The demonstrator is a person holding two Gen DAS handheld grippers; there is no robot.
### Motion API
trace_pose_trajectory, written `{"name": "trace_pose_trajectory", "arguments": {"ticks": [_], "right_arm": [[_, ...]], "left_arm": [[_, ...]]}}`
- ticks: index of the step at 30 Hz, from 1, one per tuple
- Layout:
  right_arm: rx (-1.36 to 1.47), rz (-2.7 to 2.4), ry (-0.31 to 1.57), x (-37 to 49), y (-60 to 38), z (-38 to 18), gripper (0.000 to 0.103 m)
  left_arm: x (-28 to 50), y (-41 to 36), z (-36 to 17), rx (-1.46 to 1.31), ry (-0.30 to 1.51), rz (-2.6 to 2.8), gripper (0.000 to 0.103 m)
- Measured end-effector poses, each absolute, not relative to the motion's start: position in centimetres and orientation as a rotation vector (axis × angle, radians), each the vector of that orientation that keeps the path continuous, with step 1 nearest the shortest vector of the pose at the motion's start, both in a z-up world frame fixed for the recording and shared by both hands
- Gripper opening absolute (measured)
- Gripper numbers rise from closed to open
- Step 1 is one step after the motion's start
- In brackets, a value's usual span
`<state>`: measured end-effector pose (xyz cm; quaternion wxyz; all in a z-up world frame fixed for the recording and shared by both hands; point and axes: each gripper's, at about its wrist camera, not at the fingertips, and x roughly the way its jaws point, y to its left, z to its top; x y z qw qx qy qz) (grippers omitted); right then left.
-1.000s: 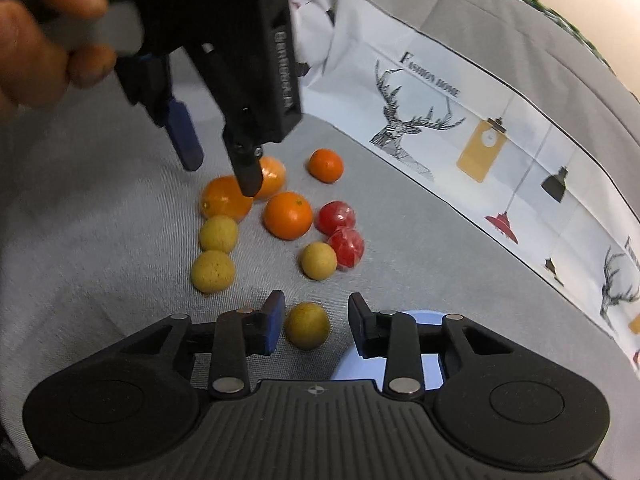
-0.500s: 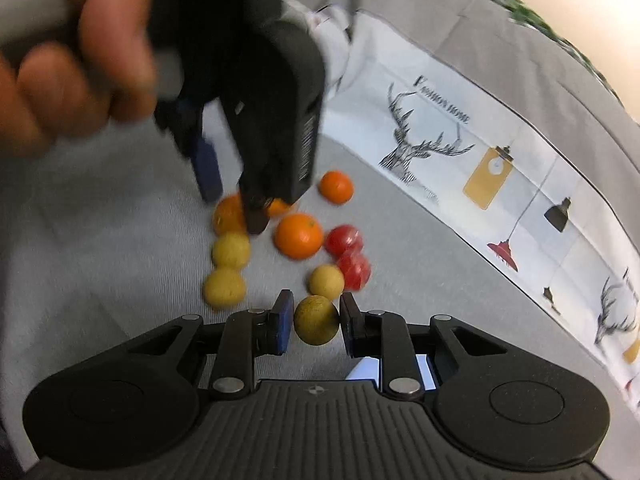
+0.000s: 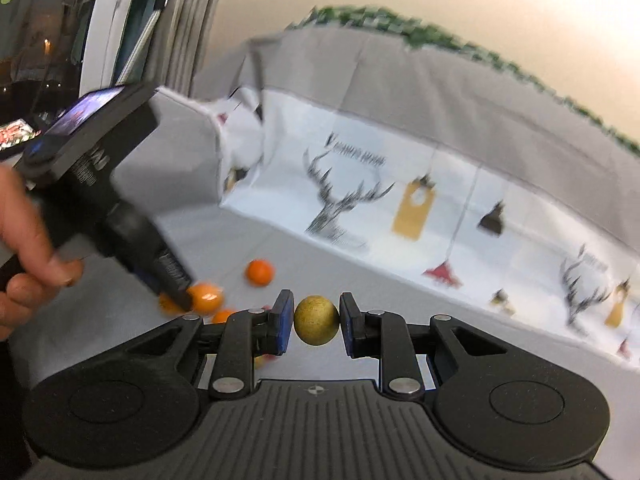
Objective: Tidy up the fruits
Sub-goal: 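Close right gripper on a small yellow fruit while left gripper closes on a mandarin, then carry the yellow fruit in right gripper and mandarin in left gripper over the plate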
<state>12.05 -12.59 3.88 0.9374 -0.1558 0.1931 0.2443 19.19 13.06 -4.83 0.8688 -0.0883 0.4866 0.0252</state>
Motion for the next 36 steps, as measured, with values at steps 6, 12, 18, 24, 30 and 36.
{"name": "trace_pose_trajectory", "arguments": {"ticks": [6,12,18,24,30,36], "right_arm": [[-0.211,0.371,0.521,15.0,-17.2,1.8,0.026],[-0.120,0.270,0.576,16.3,-19.1,1.4,0.026],[-0.111,0.217,0.662,17.3,-20.1,0.2,0.026],[-0.110,0.156,0.708,17.7,-21.3,-0.6,0.026],[-0.098,0.141,0.719,17.8,-21.6,-0.5,0.026],[-0.125,0.144,0.734,17.9,-21.4,-0.9,0.026]], "left_arm": [[18.5,8.7,-4.0,0.068,0.950,0.062,0.034],[17.6,5.3,-3.9,0.214,0.828,0.052,0.034],[17.6,4.3,-4.2,0.160,0.816,0.013,0.034],[16.5,1.8,-5.3,0.062,0.871,-0.090,0.034],[15.5,0.9,-6.5,-0.103,0.959,-0.161,0.034],[15.6,-0.1,-6.5,-0.023,0.928,-0.204,0.034]]}}
